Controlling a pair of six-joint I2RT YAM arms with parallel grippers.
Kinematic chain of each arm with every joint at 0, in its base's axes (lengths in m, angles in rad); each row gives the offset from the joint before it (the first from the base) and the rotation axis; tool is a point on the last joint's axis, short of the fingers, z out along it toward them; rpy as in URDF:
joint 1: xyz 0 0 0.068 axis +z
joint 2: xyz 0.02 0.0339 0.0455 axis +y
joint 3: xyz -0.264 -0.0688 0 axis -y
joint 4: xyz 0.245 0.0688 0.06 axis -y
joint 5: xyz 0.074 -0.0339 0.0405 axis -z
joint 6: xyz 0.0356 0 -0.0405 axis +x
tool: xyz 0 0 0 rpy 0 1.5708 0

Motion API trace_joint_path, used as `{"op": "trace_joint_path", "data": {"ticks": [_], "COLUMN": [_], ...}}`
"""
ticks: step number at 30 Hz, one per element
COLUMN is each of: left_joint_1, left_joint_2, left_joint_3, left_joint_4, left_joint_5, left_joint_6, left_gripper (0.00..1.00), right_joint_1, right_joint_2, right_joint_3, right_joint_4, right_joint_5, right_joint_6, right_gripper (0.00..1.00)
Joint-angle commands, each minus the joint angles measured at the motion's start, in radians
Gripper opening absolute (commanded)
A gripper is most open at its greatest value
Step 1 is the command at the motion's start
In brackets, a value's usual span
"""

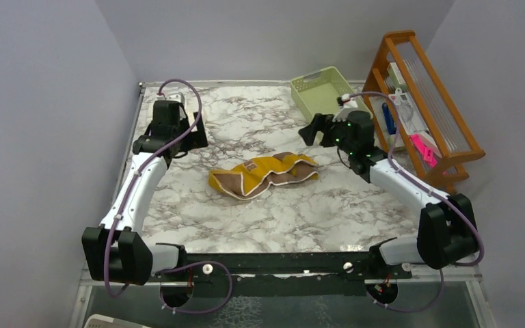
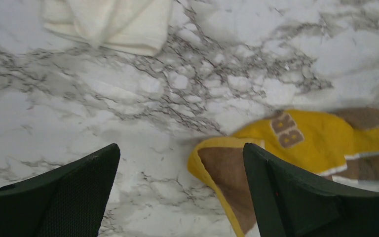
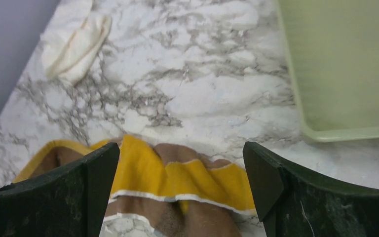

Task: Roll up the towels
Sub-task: Place the towel at the center of the board, then flatten out the towel at the center of the board.

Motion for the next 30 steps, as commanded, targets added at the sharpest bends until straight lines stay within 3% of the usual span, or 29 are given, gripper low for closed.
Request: {"op": "trace_joint_path", "data": {"ticks": [1, 5, 14, 17, 30], "left_joint_1": [-0.018, -0.052, -0.171, -0.222, -0.226], "left_joint_2": [-0.044, -0.069, -0.113, -0.095, 0.03], "left_joint_3": [-0.023, -0.113, -0.367, -0.37, -0.323], "left_joint_4": [-0.032, -0.052, 0.012, 0.01, 0.0], "left_joint_5": [0.262, 0.295, 0.321, 0.266, 0.094], "left_joint_6": [0.057, 0.044, -0.095, -0.111, -0.04], "left_gripper": [0.99, 0.95, 0.88, 0.86, 0.85], "right_joint_1": [0.124, 0.143, 0.144, 0.144, 0.145], "right_joint_2": [0.075, 0.091, 0.089, 0.126, 0.296], "right_joint_3": [0.058, 0.009, -0.072, -0.048, 0.107], "right_joint_4": [-0.209, -0.31, -0.371, -0.368, -0.295], "right_joint_5": [0.159, 0.179, 0.303, 0.326, 0.27], "right_joint_6": [-0.131, -0.089, -0.105, -0.114, -0.18], "right_gripper": [0.97, 0.9, 0.87, 0.84, 0.76]}}
